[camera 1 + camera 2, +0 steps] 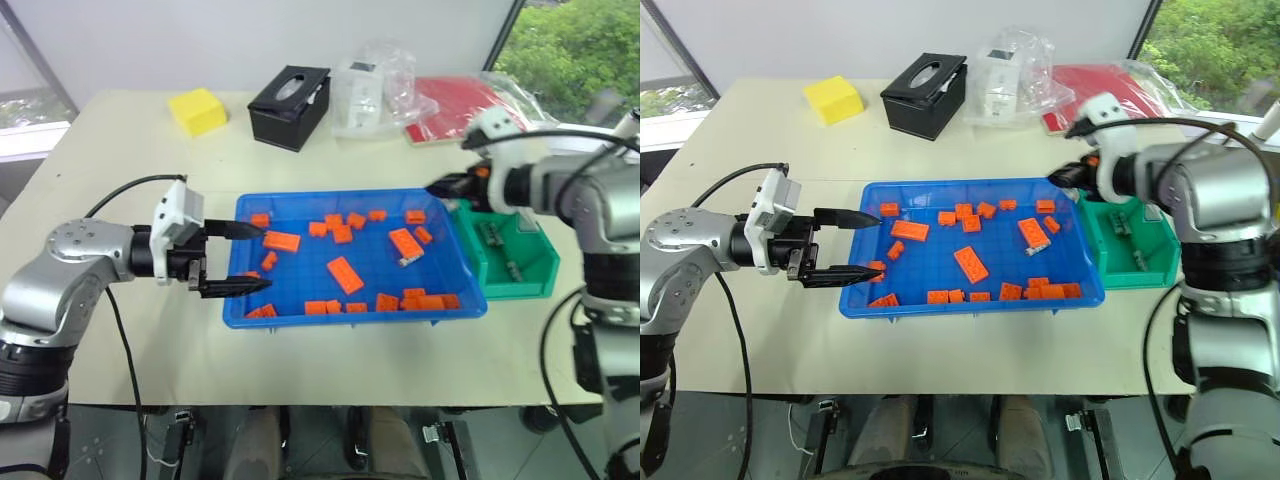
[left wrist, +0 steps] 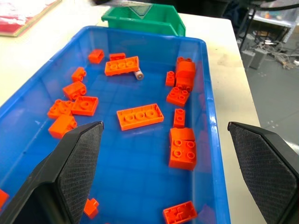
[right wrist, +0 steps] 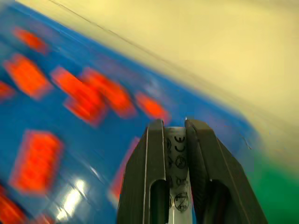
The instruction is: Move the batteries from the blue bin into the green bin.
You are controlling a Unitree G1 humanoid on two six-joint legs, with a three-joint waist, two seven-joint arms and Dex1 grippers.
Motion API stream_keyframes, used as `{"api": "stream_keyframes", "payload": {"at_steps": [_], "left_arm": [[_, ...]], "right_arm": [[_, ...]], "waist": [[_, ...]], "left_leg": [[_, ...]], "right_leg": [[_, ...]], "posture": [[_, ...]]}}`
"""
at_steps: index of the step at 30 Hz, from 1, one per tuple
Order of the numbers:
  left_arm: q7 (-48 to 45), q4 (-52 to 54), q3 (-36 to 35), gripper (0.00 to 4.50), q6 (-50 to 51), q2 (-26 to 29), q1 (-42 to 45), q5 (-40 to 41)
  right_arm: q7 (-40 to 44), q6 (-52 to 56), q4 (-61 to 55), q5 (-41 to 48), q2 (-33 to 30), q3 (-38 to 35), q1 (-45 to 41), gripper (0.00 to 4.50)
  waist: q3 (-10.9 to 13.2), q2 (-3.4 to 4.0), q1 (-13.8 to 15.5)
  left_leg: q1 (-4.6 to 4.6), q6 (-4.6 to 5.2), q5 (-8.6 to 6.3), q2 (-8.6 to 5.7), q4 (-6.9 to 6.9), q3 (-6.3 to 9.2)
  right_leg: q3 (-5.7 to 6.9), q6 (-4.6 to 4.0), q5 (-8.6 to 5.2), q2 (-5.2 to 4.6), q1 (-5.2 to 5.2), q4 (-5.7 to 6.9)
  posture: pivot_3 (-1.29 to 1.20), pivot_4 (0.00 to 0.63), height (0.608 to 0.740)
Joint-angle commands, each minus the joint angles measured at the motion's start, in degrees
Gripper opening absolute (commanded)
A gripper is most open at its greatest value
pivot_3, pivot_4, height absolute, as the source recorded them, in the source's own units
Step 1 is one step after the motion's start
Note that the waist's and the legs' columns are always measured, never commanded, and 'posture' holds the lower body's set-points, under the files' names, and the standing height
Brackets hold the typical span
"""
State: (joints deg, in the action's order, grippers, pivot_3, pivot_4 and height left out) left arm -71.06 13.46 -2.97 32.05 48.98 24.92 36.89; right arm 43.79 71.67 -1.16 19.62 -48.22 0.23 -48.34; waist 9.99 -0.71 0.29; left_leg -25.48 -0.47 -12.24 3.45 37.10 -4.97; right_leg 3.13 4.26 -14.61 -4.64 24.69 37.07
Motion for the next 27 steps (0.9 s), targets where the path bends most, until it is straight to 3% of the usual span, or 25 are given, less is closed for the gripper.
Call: {"api": "stream_keyframes", "payload": {"at_steps": [1,3,11,19,27], "left_arm": [[-0.46,-0.07,-0.76,4.50,-1.13,0.06,1.51,-0.01],[-0.59,-0.39,-0.66,4.50,-1.18,-0.10,1.78,-0.19],[-0.75,-0.81,0.00,4.50,-0.87,-0.69,3.25,-0.29],[-0.41,0.47,-0.21,4.50,-0.97,-0.91,2.11,-0.12],[0.34,0.94,-0.41,4.50,-0.91,-1.07,2.16,0.07]], "right_arm": [[-0.74,-2.45,-3.78,-1.37,-6.54,-4.45,6.17,0.03],[-1.79,-3.42,-4.28,-1.80,-8.16,-5.29,9.08,0.03],[-4.60,-7.27,-3.39,-2.30,-7.80,-7.19,11.02,3.81],[-6.34,7.86,-16.27,7.96,1.12,-9.74,7.82,3.81],[-15.53,8.48,-15.92,4.63,10.77,-2.53,9.81,3.81]], "waist": [[0.02,0.05,-0.24],[0.05,0.11,-0.85],[0.06,0.12,-0.96],[0.04,0.10,-1.00],[0.04,0.10,-0.77]], "left_leg": [[0.03,0.00,0.00,0.05,0.00,0.02],[0.07,0.00,0.00,0.05,-0.02,0.00],[0.05,0.00,0.00,0.08,0.02,0.01],[0.05,0.00,0.00,0.09,-0.01,0.09],[0.00,0.00,0.01,0.04,0.08,0.10]], "right_leg": [[0.00,0.05,0.03,0.06,-0.01,0.03],[-0.01,0.06,0.03,0.07,0.00,0.06],[-0.03,0.08,0.04,0.12,0.00,0.07],[-0.01,0.08,0.04,0.14,-0.02,0.07],[-0.01,0.07,0.04,0.08,-0.05,0.07]], "posture": [[0.00,0.150,0.736],[0.00,0.150,0.736],[0.00,0.150,0.736],[0.00,0.150,0.736],[0.00,0.150,0.736]]}}
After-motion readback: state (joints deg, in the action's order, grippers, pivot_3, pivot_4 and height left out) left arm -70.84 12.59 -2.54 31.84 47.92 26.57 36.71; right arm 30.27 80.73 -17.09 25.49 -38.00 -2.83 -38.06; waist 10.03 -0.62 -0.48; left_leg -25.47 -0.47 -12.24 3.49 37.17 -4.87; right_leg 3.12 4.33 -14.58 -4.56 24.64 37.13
